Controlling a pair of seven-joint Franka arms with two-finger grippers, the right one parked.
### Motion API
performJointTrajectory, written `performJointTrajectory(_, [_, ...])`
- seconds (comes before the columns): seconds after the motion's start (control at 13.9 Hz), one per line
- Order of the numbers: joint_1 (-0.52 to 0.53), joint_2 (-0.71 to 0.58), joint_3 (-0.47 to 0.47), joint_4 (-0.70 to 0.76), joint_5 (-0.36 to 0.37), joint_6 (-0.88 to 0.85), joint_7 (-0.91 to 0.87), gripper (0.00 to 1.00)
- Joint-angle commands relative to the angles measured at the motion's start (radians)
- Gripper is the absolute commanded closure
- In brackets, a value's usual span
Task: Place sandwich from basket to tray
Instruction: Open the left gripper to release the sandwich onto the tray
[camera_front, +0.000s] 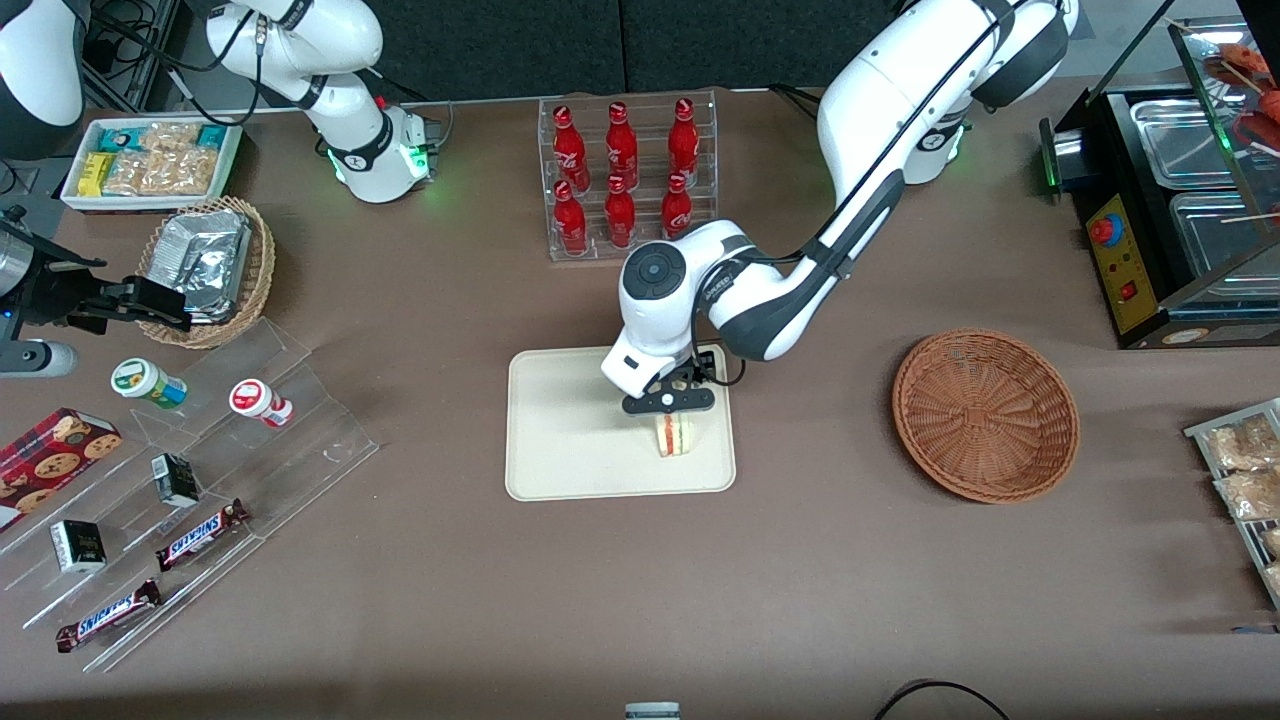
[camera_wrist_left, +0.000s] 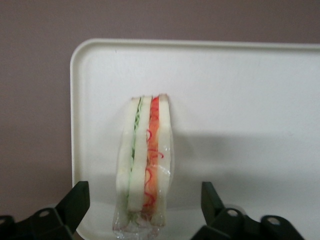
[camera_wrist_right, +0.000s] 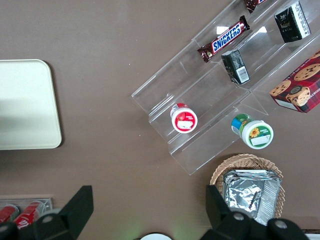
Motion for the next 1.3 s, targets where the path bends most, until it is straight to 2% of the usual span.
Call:
performJointTrajectory(0.0, [-0.011, -0.045, 0.000, 0.080, 0.011, -0.139, -0.020, 0.00])
performJointTrajectory(0.22, [0.000, -0.114, 0.003, 0.118, 0.005, -0.248, -0.017, 0.00])
performJointTrajectory(0.43, [0.091, -0.222, 0.002, 0.120, -0.107, -0.317, -0.002, 0.00])
performJointTrajectory(0.65, [0.153, -0.311, 0.002, 0.155, -0.153, -0.452, 0.014, 0.00])
performJointTrajectory(0.86, [0.248, -0.381, 0.004, 0.184, -0.193, -0.599, 0.162, 0.00])
performJointTrajectory(1.22, [0.401, -0.493, 0.008, 0.184, -0.231, -0.751, 0.430, 0.00])
